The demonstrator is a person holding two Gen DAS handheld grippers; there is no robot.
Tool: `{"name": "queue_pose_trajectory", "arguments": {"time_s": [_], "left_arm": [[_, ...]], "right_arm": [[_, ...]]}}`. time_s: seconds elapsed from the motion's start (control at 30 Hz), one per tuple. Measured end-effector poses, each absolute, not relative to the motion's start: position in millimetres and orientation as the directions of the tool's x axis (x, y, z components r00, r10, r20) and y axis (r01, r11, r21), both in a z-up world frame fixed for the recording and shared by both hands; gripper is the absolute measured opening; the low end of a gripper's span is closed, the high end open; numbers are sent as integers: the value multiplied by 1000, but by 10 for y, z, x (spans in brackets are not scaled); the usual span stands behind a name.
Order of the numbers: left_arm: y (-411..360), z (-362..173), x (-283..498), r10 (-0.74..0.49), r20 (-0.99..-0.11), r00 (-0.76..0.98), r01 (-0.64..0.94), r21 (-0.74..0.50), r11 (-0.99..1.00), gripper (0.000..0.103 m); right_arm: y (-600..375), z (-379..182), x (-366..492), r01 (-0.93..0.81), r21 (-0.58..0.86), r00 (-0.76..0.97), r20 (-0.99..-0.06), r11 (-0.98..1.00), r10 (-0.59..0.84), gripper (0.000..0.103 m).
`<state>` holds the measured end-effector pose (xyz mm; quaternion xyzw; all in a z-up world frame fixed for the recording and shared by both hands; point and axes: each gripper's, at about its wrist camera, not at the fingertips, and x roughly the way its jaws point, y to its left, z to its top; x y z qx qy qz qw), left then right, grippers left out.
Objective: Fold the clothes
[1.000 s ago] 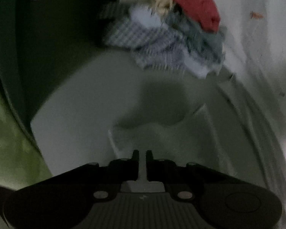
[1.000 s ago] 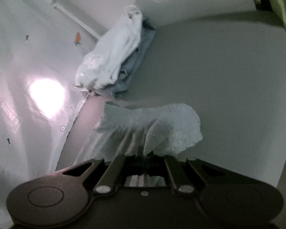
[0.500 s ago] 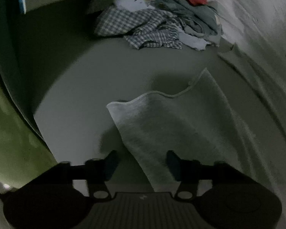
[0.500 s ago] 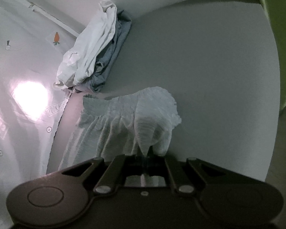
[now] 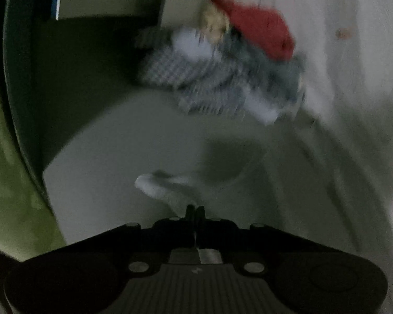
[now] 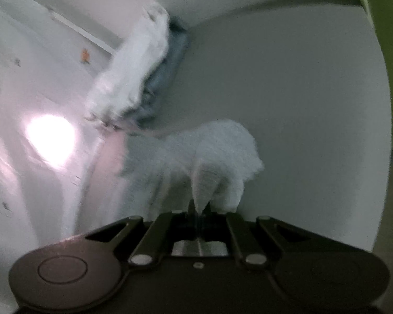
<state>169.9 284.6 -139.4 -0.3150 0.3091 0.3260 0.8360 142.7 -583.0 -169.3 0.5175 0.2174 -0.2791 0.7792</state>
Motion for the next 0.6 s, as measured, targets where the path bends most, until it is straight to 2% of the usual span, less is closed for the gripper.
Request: {"name": "queue_pose_trajectory", "arguments": {"time_s": [0.17, 0.2, 0.3, 0.4, 0.5, 0.57, 0.6], "left_arm": [[2753, -1068, 1844, 378, -653, 656, -711, -366, 601, 0], [2729, -1050, 1870, 392, -647, 653, -710, -345, 614, 0], [2762, -1083, 1915, 408, -671, 619, -738, -318, 595, 0], [2842, -939, 1830, 409, -649, 642, -742, -392, 544, 0], [2835, -655, 1848, 421, -589, 690, -705, -415, 575, 0], [2808, -543, 1944, 446, -567, 693, -699, -378, 606, 0], [2811, -539, 1996, 454, -574, 681, -710, -365, 603, 0]], "right_arm": [[-5851, -1416, 1341, 548, 792, 833, -487, 271, -262, 2], [-5848, -1398, 1346, 553, 782, 829, -483, 288, -281, 2], [-5859, -1442, 1420, 653, 685, 757, -576, 323, -309, 2], [-5842, -1397, 1378, 608, 734, 793, -538, 303, -288, 2], [-5846, -1310, 1342, 518, 817, 847, -450, 253, -282, 2], [-5857, -1324, 1396, 516, 824, 847, -450, 235, -283, 2], [-5852, -1312, 1451, 561, 785, 822, -489, 262, -292, 2]]}}
